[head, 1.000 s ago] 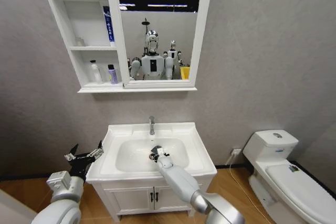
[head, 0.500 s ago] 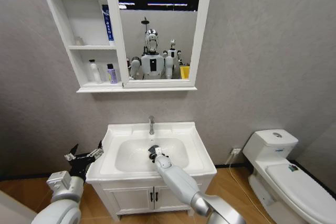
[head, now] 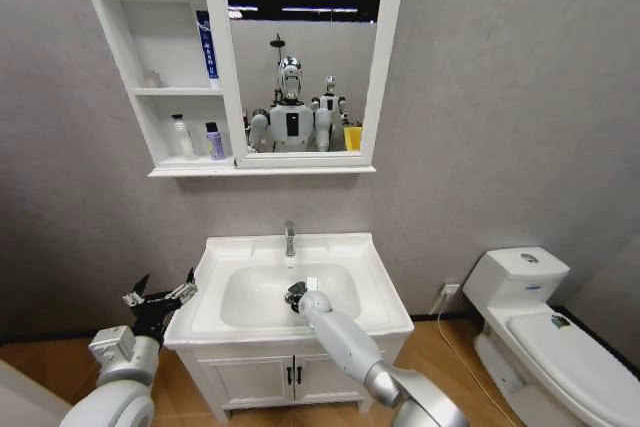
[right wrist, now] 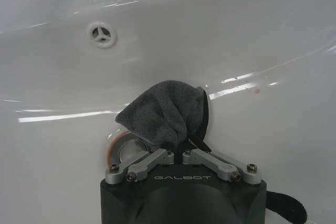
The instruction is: Move facial cleanser and shampoo from washbasin to cabinet, then wipe washbasin with towel.
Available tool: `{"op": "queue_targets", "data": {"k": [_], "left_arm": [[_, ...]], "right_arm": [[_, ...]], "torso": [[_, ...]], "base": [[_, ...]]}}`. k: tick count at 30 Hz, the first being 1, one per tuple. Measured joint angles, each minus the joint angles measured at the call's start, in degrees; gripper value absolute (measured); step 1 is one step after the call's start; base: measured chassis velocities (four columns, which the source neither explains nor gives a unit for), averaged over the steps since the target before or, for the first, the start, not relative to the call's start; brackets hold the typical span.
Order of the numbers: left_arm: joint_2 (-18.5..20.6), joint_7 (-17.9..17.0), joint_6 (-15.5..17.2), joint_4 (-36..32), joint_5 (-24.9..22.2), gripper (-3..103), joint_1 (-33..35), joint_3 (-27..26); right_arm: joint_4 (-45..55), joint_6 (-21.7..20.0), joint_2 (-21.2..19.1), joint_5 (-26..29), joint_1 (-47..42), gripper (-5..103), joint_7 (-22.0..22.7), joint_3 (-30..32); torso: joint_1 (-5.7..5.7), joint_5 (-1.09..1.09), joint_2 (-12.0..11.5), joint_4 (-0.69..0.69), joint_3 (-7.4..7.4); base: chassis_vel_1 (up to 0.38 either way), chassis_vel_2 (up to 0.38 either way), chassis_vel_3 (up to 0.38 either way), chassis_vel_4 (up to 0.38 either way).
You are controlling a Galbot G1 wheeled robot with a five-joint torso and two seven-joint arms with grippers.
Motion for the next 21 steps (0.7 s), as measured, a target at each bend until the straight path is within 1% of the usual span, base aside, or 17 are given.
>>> {"op": "queue_targets", "data": {"k": [1,2,4,11,21], "left_arm": [[0.0,0.0,0.0,0.0,0.0,100,0.0,0.0],[0.0,0.0,0.0,0.0,0.0,100,0.0,0.0],[0.0,0.0,0.0,0.0,0.0,100,0.0,0.0],[0.0,0.0,0.0,0.0,0.0,100,0.0,0.0],[0.0,0.0,0.0,0.0,0.0,100,0.0,0.0]], "right_arm": [[0.0,0.0,0.0,0.0,0.0,2,0.0,0.0],[-0.5,0.0,-0.1,-0.2,0.3,2,-1.5,-0.8],[-1.1,0.0,-0.1,-0.5,0.8,2,-2.9,-2.2],[-2.7,0.6,0.0,-1.2,1.7,2,-4.2,-4.0],[0.1,0.8,-0.1,-3.1,0.7,2,-3.1,-4.8]], "torso": [[0.00,0.00,0.0,0.00,0.00],[0.00,-0.02,0.0,-0.02,0.00],[0.01,0.00,0.0,-0.01,0.02],[0.00,0.00,0.0,0.03,0.01],[0.04,0.00,0.0,0.03,0.05]], "base": [[0.000,0.000,0.000,0.000],[0.000,0.000,0.000,0.000],[0.000,0.000,0.000,0.000],[0.000,0.000,0.000,0.000],[0.000,0.000,0.000,0.000]]}}
